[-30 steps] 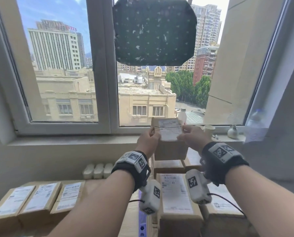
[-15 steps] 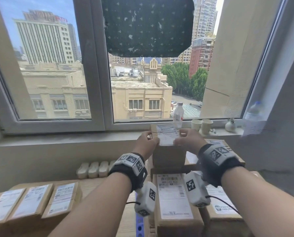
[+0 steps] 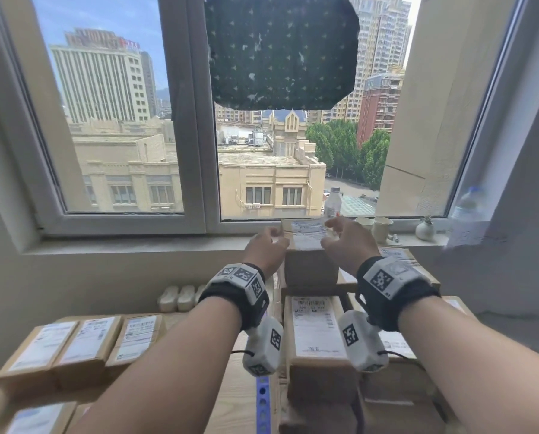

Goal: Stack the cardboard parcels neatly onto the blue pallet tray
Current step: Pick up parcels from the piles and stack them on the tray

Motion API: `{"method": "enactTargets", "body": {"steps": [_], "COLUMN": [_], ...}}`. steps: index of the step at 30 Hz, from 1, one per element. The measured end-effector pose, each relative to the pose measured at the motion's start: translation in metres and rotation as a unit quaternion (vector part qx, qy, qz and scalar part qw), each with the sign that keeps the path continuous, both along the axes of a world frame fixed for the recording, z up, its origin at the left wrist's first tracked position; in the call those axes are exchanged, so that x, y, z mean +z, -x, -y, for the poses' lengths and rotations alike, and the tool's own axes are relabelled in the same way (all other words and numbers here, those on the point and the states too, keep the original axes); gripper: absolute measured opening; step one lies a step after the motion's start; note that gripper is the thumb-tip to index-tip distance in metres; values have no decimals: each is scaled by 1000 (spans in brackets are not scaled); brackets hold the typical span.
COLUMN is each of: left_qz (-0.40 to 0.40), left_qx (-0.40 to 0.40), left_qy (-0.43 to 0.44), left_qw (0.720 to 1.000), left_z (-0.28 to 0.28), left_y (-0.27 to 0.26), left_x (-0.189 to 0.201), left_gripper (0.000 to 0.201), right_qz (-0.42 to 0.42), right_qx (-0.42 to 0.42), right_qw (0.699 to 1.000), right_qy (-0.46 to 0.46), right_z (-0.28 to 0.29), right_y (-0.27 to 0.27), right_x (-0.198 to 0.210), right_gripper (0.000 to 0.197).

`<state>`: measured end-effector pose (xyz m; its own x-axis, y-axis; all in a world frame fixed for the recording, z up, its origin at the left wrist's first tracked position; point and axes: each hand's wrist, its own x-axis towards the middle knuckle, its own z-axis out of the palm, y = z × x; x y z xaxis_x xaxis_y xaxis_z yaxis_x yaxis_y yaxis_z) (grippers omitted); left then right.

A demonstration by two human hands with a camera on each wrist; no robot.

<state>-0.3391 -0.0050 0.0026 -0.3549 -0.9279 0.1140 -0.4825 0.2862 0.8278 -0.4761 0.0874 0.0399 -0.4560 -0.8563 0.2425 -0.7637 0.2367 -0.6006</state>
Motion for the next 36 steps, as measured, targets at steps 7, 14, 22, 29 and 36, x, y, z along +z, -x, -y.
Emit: {"method": "enactTargets", "body": {"steps": [7,14,22,29,36], "left_qz": [111,214,220,222,233], "left_qx": [20,59,109,141,139], "left_qy": [67,74,47,8,-48], "left_qw": [991,972,968,965,961], "left_z": [-40,-73,-73,-47,-9], "left_y": [-47,-124,-222,-331,-429], "left_x": [-15,-47,-78,-102,-146], "left_gripper": [46,47,45,44,47], "right_qz": [-90,-87,-100,-91,-70], "right_qx": [66,131,187,222,225], "right_qw": [994,987,976,967,963], "right_qy": [-13,-31,-48,-86,-131], "right_z": [-37,-48,-34,2,41], "right_y": [-48,-114,-208,-310,-398], "right_x": [-15,-54,-83,-124,-168], "right_gripper": [38,38,35,36,31]}}
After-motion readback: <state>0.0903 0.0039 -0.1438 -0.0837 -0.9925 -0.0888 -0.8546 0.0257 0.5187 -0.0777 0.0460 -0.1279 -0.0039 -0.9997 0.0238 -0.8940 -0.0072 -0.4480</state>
